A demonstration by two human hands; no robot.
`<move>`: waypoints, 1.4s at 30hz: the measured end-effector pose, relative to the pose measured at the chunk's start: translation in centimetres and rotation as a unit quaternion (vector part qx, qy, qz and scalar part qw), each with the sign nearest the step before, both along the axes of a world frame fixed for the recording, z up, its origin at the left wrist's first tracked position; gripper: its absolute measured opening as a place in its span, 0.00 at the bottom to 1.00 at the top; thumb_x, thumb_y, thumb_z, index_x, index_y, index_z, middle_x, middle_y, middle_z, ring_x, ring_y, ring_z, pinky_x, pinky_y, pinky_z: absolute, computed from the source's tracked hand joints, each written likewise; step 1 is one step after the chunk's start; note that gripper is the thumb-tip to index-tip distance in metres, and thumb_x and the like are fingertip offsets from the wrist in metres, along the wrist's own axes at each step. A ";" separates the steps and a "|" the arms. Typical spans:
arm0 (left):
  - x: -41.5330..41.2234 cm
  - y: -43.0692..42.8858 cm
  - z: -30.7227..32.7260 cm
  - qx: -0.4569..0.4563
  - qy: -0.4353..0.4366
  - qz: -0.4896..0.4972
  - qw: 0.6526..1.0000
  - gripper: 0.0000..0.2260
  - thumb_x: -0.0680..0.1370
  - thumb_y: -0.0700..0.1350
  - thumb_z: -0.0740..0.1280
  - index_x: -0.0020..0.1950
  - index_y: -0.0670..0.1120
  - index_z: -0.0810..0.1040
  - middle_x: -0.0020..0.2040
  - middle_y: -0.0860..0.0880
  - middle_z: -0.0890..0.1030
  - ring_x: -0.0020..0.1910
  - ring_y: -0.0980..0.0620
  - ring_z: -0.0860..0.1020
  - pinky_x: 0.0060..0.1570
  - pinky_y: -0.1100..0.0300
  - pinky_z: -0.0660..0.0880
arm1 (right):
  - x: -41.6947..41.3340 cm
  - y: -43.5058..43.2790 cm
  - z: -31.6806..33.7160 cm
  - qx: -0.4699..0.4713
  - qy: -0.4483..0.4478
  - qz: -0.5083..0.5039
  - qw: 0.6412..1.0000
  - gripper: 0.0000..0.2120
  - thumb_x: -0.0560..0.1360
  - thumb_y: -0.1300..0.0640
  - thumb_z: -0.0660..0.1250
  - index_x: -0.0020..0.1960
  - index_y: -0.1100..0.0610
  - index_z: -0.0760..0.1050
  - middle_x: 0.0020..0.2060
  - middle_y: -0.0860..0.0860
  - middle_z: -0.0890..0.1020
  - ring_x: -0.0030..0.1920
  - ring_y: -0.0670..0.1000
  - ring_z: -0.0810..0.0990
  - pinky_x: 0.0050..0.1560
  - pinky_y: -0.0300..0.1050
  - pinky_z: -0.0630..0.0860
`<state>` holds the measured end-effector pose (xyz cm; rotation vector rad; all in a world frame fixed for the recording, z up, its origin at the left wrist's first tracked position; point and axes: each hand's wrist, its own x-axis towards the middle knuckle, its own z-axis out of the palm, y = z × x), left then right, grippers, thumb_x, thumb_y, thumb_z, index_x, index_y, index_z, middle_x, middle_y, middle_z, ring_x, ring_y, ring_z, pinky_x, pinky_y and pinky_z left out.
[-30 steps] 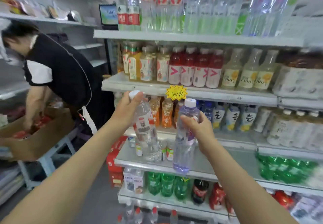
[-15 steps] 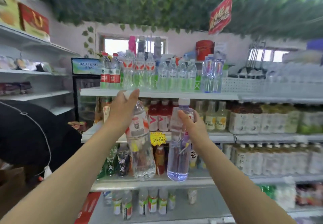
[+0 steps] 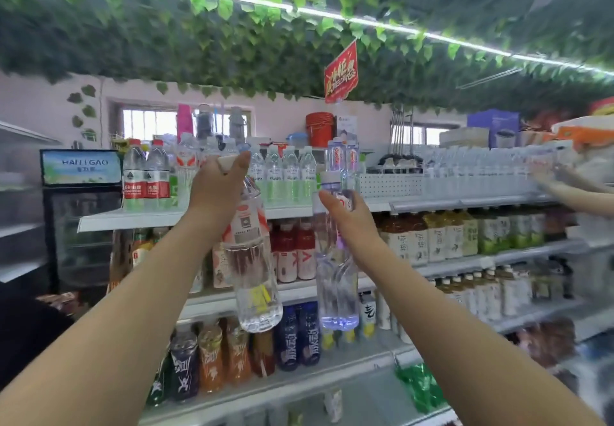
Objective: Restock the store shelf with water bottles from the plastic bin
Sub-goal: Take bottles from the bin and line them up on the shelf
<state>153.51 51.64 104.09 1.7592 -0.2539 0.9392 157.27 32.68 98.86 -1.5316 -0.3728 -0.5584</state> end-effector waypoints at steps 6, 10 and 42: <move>4.0 -2.4 1.8 0.038 -0.022 -0.008 0.999 0.23 0.77 0.60 0.58 0.52 0.39 0.72 0.45 0.43 0.77 0.39 0.46 0.77 0.37 0.55 0.74 | 3.4 -2.6 1.7 0.000 -0.028 -0.045 0.999 0.34 0.73 0.40 0.65 0.72 0.54 0.60 0.69 0.53 0.67 0.63 0.51 0.69 0.58 0.45 0.64; 8.0 -5.1 2.1 0.022 -0.021 -0.009 0.999 0.18 0.78 0.59 0.58 0.48 0.43 0.70 0.49 0.38 0.78 0.49 0.38 0.79 0.51 0.43 0.77 | 7.4 -5.6 2.0 -0.012 -0.036 -0.061 0.997 0.33 0.74 0.42 0.64 0.73 0.55 0.59 0.68 0.52 0.67 0.61 0.50 0.69 0.57 0.44 0.63; 43.5 -21.3 9.5 0.020 -0.006 0.010 1.000 0.20 0.77 0.60 0.59 0.52 0.43 0.74 0.53 0.41 0.80 0.36 0.46 0.79 0.41 0.50 0.78 | 50.8 -19.2 13.8 0.048 -0.076 0.054 0.994 0.55 0.53 0.25 0.70 0.73 0.49 0.60 0.69 0.52 0.69 0.65 0.60 0.73 0.48 0.50 0.73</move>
